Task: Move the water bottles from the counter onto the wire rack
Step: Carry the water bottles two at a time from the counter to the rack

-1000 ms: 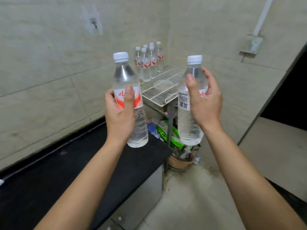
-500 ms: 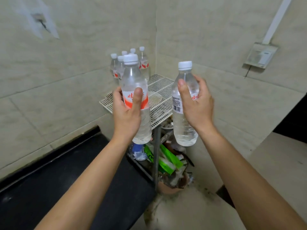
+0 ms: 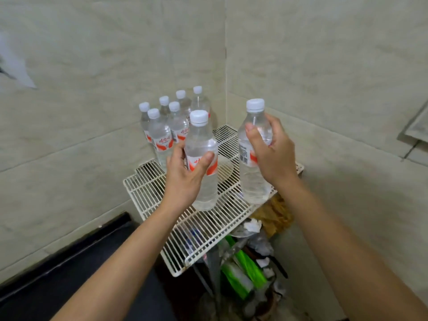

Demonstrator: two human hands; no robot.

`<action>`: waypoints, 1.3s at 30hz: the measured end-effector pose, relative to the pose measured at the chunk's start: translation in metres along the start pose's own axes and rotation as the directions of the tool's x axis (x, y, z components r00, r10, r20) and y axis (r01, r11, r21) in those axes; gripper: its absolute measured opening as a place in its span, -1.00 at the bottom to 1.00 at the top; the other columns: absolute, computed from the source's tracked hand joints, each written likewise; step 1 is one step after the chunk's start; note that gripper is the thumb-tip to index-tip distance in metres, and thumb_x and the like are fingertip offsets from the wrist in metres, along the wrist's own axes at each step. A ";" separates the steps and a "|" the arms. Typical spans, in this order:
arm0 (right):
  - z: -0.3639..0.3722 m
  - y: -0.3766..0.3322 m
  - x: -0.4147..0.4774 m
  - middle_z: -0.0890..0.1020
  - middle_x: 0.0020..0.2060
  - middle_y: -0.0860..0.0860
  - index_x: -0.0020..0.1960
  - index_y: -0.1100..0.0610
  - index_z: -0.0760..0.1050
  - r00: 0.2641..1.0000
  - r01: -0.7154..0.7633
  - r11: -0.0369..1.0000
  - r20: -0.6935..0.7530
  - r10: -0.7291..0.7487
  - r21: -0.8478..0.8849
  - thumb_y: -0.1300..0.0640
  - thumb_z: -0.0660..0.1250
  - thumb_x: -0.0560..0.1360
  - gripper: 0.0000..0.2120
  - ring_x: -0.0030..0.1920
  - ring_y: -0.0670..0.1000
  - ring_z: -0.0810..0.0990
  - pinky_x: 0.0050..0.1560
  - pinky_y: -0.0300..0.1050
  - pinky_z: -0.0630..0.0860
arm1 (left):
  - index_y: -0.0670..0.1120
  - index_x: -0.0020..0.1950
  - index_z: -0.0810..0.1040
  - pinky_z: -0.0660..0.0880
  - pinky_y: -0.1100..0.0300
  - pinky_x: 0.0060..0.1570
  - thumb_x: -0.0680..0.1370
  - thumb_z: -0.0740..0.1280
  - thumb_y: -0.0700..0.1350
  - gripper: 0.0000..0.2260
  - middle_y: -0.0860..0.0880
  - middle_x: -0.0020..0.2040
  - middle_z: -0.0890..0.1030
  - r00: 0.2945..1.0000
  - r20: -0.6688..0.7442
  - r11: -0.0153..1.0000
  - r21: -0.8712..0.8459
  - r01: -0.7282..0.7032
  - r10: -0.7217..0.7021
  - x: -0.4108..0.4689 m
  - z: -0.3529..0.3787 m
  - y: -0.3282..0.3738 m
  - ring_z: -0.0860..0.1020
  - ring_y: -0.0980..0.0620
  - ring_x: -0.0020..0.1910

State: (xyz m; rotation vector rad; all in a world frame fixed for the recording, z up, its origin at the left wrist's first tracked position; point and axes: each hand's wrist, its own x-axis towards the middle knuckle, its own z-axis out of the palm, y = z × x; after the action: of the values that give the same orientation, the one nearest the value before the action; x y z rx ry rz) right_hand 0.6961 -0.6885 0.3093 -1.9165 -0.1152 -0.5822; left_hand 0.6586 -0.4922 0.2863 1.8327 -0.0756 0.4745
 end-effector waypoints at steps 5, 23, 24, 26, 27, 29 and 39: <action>0.030 0.054 0.077 0.64 -0.10 -0.18 0.32 -0.09 0.47 0.993 0.008 0.999 0.121 -0.013 0.042 -0.23 0.31 0.57 -0.62 -0.10 -0.18 0.59 -0.07 -0.22 0.47 | -0.09 0.38 0.47 0.49 0.45 0.02 0.48 0.44 0.06 -0.49 0.12 0.17 0.61 0.996 -0.034 0.994 0.067 0.081 -0.079 0.044 0.034 -0.023 0.59 0.32 0.08; 0.070 0.120 0.207 0.54 0.18 -0.16 0.38 -0.06 0.42 0.879 0.084 0.990 0.459 -0.128 0.114 -0.04 0.28 0.64 -0.67 0.19 -0.12 0.50 0.11 -0.23 0.37 | 0.13 0.59 0.20 0.49 0.31 0.13 0.53 0.45 0.03 -0.31 0.10 0.45 0.43 0.997 -0.030 0.847 0.530 -0.046 0.072 0.137 0.065 -0.034 0.45 0.18 0.32; 0.067 0.117 0.207 0.52 0.17 -0.17 0.40 -0.06 0.42 0.868 0.128 0.989 0.473 -0.150 0.079 -0.11 0.24 0.65 -0.65 0.18 -0.13 0.49 0.10 -0.24 0.37 | 0.12 0.56 0.29 0.52 0.26 0.11 0.56 0.41 0.04 -0.41 0.10 0.42 0.47 0.993 0.001 0.823 0.559 -0.099 0.119 0.139 0.063 -0.031 0.47 0.16 0.30; 0.063 0.109 0.208 0.57 0.09 -0.14 0.34 -0.04 0.47 0.843 0.216 0.976 0.507 -0.177 -0.018 -0.21 0.17 0.64 -0.62 0.07 -0.10 0.53 -0.05 -0.24 0.40 | 0.08 0.46 0.45 0.57 0.20 0.04 0.56 0.42 0.00 -0.54 0.15 0.29 0.55 0.989 0.008 0.815 0.566 -0.126 0.147 0.146 0.057 -0.027 0.53 0.18 0.16; 0.064 0.105 0.212 0.61 0.04 -0.10 0.29 -0.02 0.49 0.832 0.253 0.965 0.525 -0.182 -0.066 -0.24 0.16 0.64 -0.61 0.01 -0.05 0.57 -0.11 -0.19 0.44 | 0.07 0.40 0.51 0.58 0.18 0.00 0.55 0.45 -0.04 -0.58 0.18 0.20 0.59 0.991 -0.009 0.833 0.543 -0.107 0.132 0.152 0.053 -0.025 0.55 0.21 0.07; 0.069 0.095 0.223 0.67 -0.01 -0.02 0.21 0.02 0.52 0.815 0.288 0.947 0.556 -0.165 -0.141 -0.27 0.16 0.62 -0.59 -0.03 0.03 0.62 -0.08 -0.05 0.54 | 0.06 0.24 0.59 0.58 0.13 -0.04 0.51 0.49 -0.09 -0.69 0.15 0.01 0.65 0.996 -0.040 0.867 0.496 -0.050 0.080 0.168 0.045 -0.022 0.57 0.23 -0.07; 0.137 0.068 0.246 0.66 0.10 0.04 0.30 0.07 0.50 0.766 0.230 0.972 0.626 -0.146 -0.055 -0.16 0.26 0.63 -0.62 0.09 0.10 0.60 -0.01 -0.03 0.48 | -0.02 0.27 0.61 0.48 -0.08 0.11 0.51 0.47 0.03 -0.65 -0.04 0.04 0.68 0.993 0.099 0.579 0.807 -0.114 0.058 0.241 0.022 -0.009 0.57 -0.09 0.04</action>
State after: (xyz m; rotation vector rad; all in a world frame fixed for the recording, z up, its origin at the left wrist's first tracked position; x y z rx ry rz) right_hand 0.9815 -0.6405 0.3208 -2.1757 -0.7202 -0.0581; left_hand 0.8875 -0.4653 0.3591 2.7831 0.0233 0.5730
